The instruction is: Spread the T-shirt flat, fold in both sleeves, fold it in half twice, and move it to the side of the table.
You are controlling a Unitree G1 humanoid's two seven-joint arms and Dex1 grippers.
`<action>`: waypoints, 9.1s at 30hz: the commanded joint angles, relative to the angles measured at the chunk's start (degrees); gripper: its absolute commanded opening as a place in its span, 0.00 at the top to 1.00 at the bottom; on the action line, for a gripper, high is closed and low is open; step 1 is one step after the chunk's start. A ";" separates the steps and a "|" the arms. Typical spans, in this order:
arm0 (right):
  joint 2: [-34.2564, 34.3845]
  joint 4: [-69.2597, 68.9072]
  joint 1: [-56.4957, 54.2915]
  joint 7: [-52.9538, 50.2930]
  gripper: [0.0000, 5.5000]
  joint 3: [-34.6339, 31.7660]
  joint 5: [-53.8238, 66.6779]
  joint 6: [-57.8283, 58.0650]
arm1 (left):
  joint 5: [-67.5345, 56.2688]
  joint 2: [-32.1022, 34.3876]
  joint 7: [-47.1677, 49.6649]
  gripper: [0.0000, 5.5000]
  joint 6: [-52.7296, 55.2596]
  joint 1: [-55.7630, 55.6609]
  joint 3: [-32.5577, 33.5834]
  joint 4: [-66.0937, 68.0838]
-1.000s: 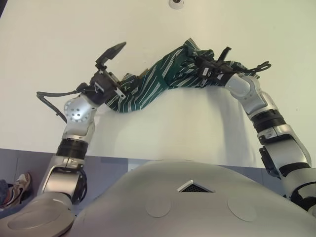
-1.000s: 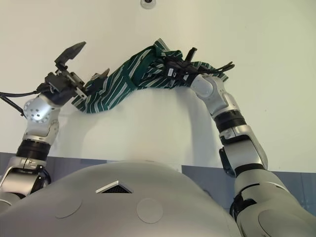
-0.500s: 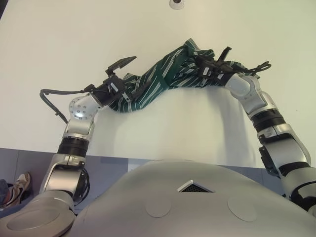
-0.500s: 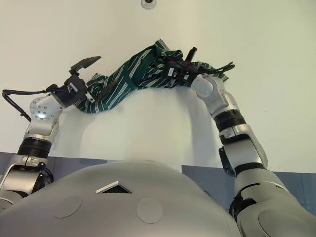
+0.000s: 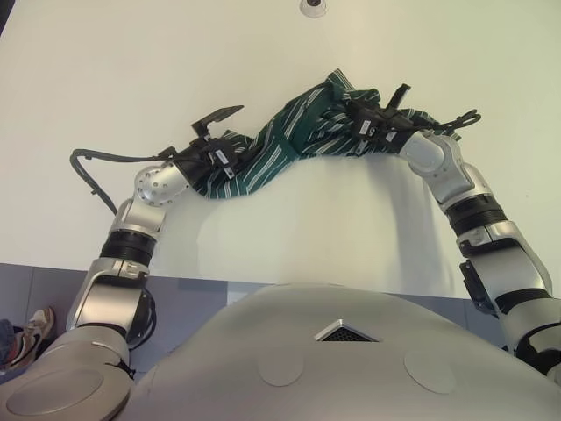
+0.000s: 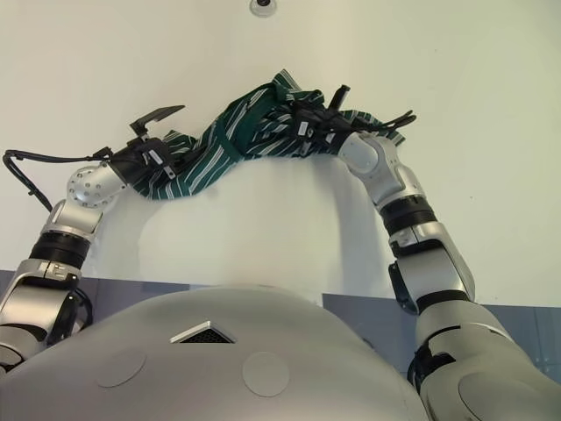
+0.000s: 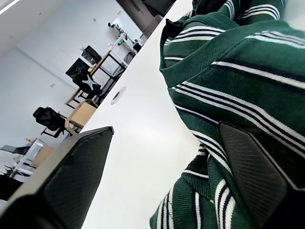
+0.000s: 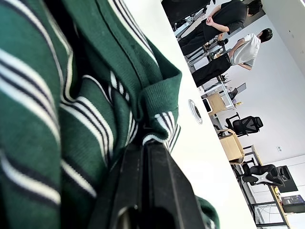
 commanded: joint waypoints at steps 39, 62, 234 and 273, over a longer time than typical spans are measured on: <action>-0.44 -0.59 3.49 1.99 0.99 1.29 -0.65 1.77 | 11.29 3.96 2.26 0.26 -6.46 9.22 -3.58 -8.45; -0.42 -1.97 4.86 2.25 0.99 1.43 -0.75 2.22 | 18.18 11.81 8.59 0.26 1.79 12.90 -3.75 -11.07; -4.54 -10.09 -4.99 14.75 1.00 -18.26 25.49 -4.54 | -6.18 3.62 9.86 1.00 -8.27 -21.66 5.44 5.74; -18.07 -29.46 25.38 47.56 1.00 -4.38 30.13 -6.32 | -9.69 17.77 -14.96 1.00 -13.84 15.13 -4.67 -19.59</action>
